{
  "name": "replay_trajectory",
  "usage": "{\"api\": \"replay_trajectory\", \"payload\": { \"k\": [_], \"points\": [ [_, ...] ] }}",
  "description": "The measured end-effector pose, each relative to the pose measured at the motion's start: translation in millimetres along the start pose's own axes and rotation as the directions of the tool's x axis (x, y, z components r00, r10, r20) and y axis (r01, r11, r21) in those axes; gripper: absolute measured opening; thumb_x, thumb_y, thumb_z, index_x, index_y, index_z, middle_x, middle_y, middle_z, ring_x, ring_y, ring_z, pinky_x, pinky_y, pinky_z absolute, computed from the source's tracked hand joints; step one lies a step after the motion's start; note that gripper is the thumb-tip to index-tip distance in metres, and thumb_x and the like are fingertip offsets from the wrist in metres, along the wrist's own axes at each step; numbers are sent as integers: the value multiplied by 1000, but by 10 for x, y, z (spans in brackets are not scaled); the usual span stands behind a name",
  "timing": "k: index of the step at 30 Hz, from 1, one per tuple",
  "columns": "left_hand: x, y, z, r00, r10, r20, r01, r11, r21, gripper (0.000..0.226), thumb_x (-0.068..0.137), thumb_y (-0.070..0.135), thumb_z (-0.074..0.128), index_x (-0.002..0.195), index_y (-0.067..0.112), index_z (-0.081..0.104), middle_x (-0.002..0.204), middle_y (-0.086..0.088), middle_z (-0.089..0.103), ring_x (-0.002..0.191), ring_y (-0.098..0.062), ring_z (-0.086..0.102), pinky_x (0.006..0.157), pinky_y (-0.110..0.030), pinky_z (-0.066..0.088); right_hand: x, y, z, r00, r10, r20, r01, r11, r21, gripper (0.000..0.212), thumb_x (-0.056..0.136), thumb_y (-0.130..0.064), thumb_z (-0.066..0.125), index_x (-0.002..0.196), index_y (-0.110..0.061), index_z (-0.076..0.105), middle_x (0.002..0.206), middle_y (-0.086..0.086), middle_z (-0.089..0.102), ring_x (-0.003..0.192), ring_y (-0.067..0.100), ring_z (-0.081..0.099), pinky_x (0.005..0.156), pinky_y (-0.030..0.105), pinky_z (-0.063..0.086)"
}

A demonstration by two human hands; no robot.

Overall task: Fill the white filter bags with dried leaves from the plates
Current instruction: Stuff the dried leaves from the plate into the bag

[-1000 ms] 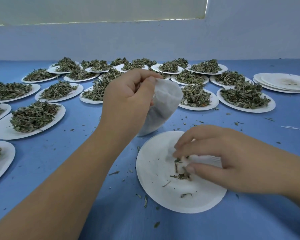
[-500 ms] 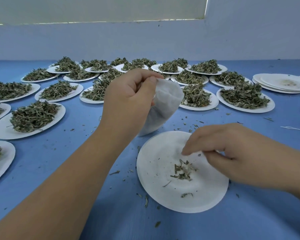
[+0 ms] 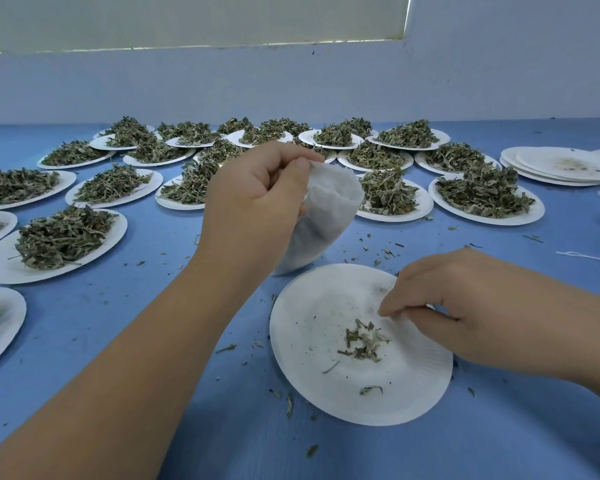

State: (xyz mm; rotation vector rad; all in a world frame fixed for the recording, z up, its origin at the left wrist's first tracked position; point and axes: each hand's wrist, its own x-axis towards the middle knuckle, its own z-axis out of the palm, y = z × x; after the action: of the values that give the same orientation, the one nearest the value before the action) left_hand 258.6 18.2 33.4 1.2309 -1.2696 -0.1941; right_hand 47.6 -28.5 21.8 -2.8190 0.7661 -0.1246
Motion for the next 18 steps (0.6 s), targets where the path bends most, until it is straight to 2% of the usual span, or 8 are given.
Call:
{"api": "replay_trajectory", "payload": {
  "k": [8,11,14,16,18],
  "points": [
    [-9,0,10,1000,7,10,-7,1000,-6,27,93,12,51,83,30,68,52,21,55,48,5,48,52,-7,36,-24,-124,12,991,-134,19,132,988,76,30,93,-19,53,110,-38,69,102,-26,63,100,-7,54,84,14,43],
    [-11,-3,10,1000,8,7,-8,1000,-14,25,93,13,51,84,28,69,51,19,55,48,3,49,51,-7,37,-21,-134,38,985,-170,7,168,976,136,31,88,-30,52,113,-40,66,104,-26,62,100,-8,53,85,15,43],
    [-13,-1,12,1000,9,5,-9,1000,-10,23,91,14,51,85,26,69,51,19,54,49,2,50,52,-8,37,-4,-66,105,986,-154,-62,160,982,96,42,85,-39,46,126,-45,53,117,-30,50,111,-10,43,90,12,37],
    [-14,-1,17,1000,8,2,-8,1000,-5,23,91,14,51,85,27,69,51,19,55,49,2,50,51,-8,37,15,-24,198,983,-160,-90,164,985,47,49,85,-31,47,132,-43,41,120,-27,46,112,-6,42,87,14,40],
    [-15,-2,20,1000,6,0,-6,1000,-4,23,91,14,51,85,27,69,52,19,55,49,1,50,52,-8,37,49,-6,336,972,-203,-119,203,979,-15,52,83,-14,55,128,-38,48,113,-23,49,102,2,48,76,25,50]
  ]
}}
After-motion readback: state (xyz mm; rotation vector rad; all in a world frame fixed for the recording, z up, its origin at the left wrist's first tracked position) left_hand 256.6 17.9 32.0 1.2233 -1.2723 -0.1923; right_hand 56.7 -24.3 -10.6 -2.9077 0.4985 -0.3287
